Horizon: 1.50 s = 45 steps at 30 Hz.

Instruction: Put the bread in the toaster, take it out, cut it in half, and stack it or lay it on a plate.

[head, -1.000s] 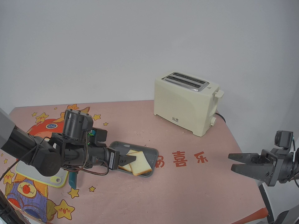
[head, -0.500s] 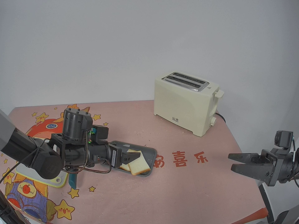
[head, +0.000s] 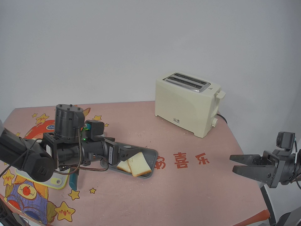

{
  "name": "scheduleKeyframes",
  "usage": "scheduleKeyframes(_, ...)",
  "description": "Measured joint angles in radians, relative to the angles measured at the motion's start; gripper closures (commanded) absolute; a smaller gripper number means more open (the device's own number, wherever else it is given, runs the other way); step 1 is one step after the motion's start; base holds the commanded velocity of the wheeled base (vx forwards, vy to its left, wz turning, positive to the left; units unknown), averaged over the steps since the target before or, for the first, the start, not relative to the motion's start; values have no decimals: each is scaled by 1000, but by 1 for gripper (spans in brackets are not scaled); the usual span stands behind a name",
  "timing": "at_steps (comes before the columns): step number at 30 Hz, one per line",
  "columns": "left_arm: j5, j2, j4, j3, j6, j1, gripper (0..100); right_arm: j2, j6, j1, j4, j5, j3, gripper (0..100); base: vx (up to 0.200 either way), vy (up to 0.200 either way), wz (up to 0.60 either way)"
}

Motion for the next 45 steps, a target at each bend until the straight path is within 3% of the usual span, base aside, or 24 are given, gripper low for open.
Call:
scheduleKeyframes(5,11,-112,-3,11,0,0,0,0,-1,1,0,0,0,0,0,0,0)
scheduleKeyframes(12,64,-289,-21,41,-4,5,0,0,-20,7,1,0,2,0,0,0,0)
scheduleKeyframes(16,73,-391,-31,86,-7,52,0,-1,-31,8,1,0,5,0,0,0,0)
scheduleKeyframes(19,64,-453,-34,117,-16,107,0,-2,-33,8,0,-1,6,0,0,0,0)
scheduleKeyframes(22,38,-517,-38,149,-64,159,0,-4,-35,6,-3,-2,6,0,0,0,0)
scheduleKeyframes(28,21,-573,-38,180,-86,192,0,-2,-37,10,-6,-1,9,0,0,0,0)
scheduleKeyframes(31,-3,-585,-39,191,-111,196,0,-1,-37,13,-5,-1,12,0,0,0,0)
scheduleKeyframes(36,-43,-599,-38,217,-122,196,0,-5,-46,14,-4,-2,12,0,0,0,0)
scheduleKeyframes(42,-41,-637,-37,225,-115,198,0,-36,-97,-2,0,-10,8,0,0,0,0)
scheduleKeyframes(45,-34,-676,-38,226,-115,202,0,-66,-128,-51,1,-12,5,0,0,0,0)
